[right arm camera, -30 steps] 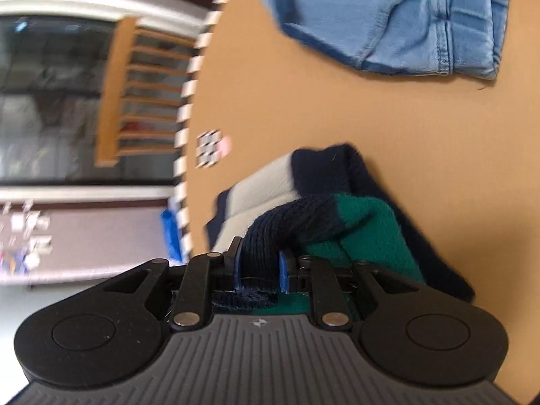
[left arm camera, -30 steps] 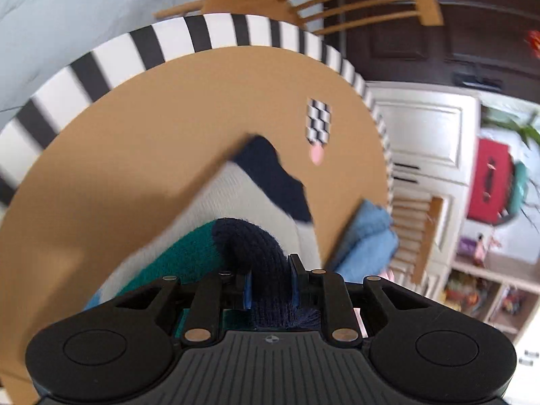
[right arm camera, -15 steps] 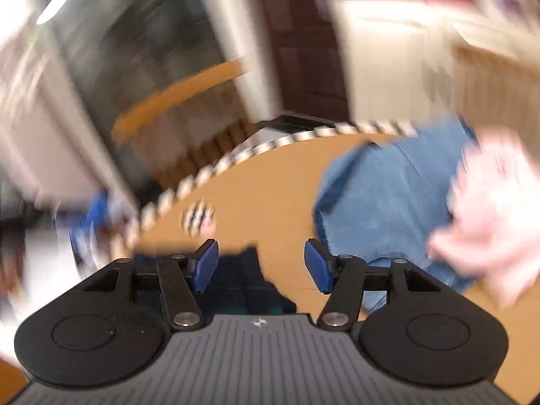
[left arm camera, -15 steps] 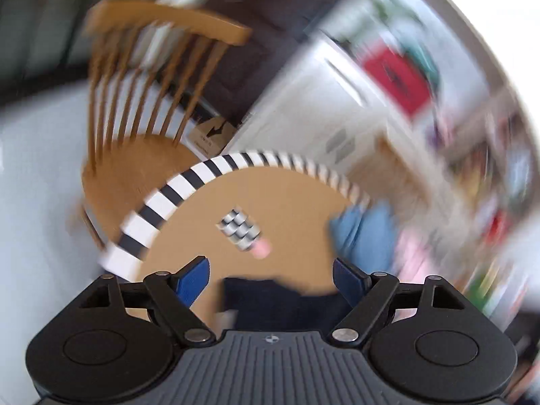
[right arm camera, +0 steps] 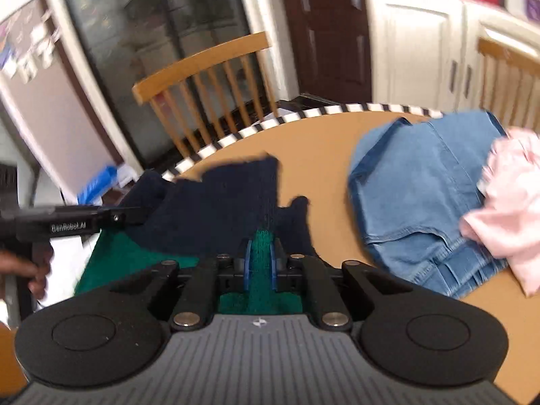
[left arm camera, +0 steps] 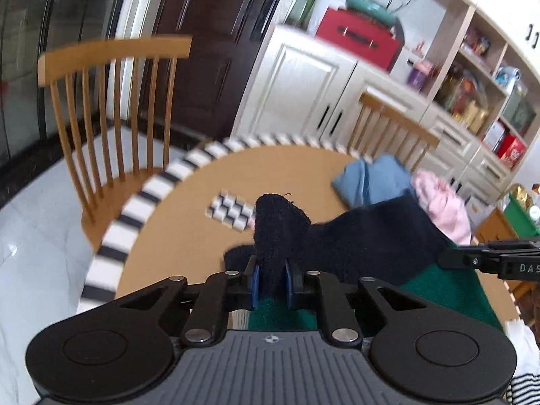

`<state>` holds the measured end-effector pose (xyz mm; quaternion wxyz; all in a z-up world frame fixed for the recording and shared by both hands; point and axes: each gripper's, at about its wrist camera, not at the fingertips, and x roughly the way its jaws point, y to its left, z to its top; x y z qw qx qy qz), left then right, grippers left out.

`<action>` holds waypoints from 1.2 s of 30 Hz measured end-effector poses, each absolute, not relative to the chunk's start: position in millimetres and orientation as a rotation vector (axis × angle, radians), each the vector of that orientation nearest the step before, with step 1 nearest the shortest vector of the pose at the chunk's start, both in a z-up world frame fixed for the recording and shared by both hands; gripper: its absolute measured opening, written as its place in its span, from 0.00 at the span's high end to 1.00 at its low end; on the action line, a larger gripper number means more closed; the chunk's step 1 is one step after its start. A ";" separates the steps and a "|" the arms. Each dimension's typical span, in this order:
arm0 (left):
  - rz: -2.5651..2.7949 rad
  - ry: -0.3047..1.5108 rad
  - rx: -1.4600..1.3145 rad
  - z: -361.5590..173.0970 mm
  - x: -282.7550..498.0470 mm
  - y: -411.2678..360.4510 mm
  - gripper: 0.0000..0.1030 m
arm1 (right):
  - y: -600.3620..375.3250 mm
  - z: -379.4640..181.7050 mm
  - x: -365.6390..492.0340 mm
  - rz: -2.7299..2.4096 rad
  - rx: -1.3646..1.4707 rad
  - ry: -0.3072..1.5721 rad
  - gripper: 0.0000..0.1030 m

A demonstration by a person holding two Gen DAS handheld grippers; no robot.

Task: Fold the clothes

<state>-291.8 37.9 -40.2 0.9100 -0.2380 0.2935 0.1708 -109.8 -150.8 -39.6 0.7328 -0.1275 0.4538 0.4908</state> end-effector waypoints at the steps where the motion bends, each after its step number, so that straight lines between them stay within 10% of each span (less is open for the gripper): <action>1: 0.360 0.632 -0.524 -46.2 -284.6 42.5 0.84 | -151.2 -42.2 -105.7 1.066 -0.263 1.008 0.90; 9: 0.435 0.760 -0.498 -79.2 -261.8 56.8 0.47 | -172.4 -44.5 -83.7 1.040 -0.161 1.044 0.76; 12: 0.456 0.708 -0.479 -48.7 -283.9 63.8 0.46 | -205.6 -23.1 -77.9 1.032 -0.079 0.993 0.60; 19: 0.294 0.738 -0.419 -25.4 -300.9 11.4 0.28 | -303.0 -24.0 -101.8 1.228 -0.138 0.896 0.59; 36: 0.183 0.930 -0.431 -53.5 -277.3 -47.4 0.28 | -268.9 -54.2 -118.7 1.697 -0.380 0.883 0.52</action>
